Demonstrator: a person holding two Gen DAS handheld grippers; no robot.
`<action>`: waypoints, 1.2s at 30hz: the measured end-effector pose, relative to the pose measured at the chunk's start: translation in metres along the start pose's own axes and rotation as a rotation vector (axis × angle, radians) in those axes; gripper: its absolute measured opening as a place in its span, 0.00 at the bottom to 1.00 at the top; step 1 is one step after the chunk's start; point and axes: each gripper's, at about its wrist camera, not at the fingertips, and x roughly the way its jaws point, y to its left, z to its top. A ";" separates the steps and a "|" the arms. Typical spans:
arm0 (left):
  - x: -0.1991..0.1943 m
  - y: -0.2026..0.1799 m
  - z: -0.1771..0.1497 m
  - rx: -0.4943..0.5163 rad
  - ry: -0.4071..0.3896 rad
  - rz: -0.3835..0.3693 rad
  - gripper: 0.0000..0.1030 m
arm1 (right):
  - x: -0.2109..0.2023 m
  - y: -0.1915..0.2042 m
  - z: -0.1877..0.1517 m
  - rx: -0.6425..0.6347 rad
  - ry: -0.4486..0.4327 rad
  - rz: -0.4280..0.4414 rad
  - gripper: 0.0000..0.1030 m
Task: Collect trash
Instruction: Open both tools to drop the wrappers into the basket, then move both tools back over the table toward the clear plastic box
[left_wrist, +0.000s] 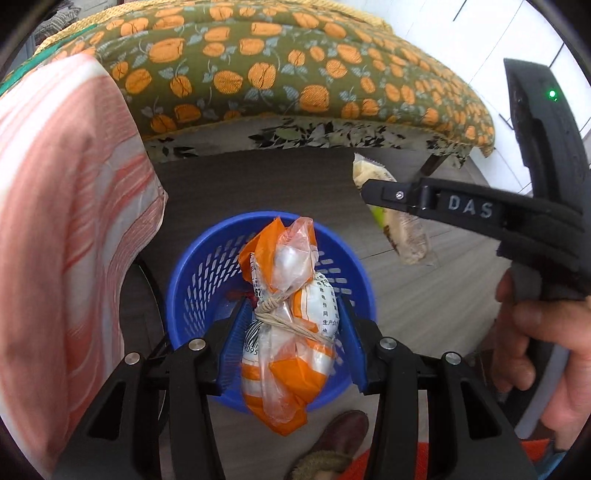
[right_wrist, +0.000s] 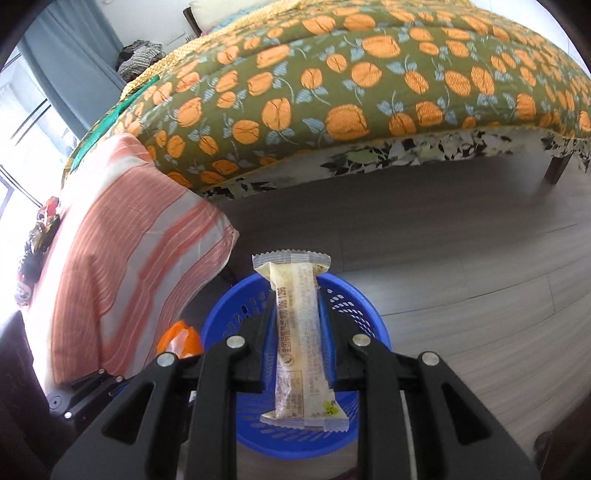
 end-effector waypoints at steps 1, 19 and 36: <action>0.005 0.001 0.001 0.000 0.002 0.008 0.51 | 0.005 -0.002 0.000 0.006 0.010 0.005 0.22; -0.090 -0.021 -0.011 0.098 -0.225 -0.033 0.95 | -0.055 0.007 0.016 0.044 -0.198 -0.180 0.85; -0.223 0.117 -0.116 -0.070 -0.262 0.223 0.95 | -0.078 0.227 -0.045 -0.341 -0.299 -0.026 0.86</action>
